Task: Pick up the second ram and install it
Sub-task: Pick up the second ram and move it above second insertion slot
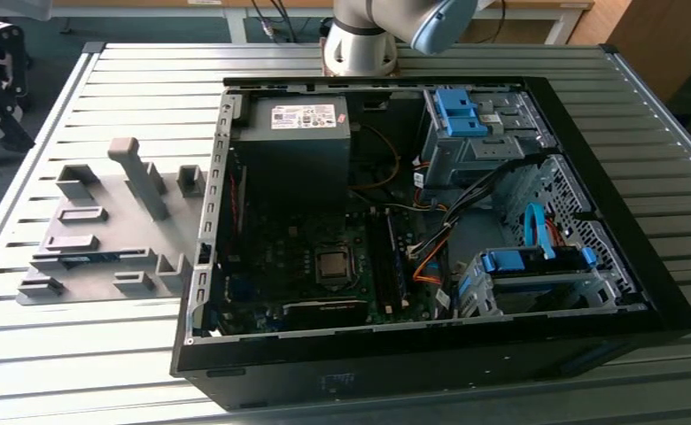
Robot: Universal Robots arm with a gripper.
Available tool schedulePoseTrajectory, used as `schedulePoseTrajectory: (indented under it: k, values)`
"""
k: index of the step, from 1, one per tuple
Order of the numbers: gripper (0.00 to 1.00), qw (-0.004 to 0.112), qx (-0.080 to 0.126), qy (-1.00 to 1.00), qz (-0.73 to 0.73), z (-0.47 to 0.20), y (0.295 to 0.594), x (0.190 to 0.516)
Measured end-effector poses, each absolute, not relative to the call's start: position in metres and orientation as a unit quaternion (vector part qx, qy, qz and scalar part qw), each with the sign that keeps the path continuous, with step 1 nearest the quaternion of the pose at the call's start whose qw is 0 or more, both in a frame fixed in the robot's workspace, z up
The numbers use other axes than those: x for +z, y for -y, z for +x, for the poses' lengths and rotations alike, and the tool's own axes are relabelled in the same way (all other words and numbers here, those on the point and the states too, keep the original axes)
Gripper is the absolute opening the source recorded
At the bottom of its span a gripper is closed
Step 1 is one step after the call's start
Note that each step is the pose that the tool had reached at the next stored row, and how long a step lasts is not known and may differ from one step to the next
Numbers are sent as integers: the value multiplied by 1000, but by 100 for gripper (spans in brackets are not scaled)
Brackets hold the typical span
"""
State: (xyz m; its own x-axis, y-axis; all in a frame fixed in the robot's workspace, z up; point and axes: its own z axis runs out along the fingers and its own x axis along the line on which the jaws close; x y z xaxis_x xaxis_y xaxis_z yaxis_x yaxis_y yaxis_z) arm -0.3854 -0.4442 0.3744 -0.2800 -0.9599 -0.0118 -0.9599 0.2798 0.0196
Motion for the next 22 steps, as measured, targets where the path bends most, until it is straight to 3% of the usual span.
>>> schedulePoseTrajectory:
  k: [7, 11, 22]
  values:
    - [11, 2, -11, 773, 635, -386, 444, 374]
    - [30, 2, -11, 772, 635, -386, 444, 373]
    - [31, 2, -11, 752, 659, -387, 446, 368]
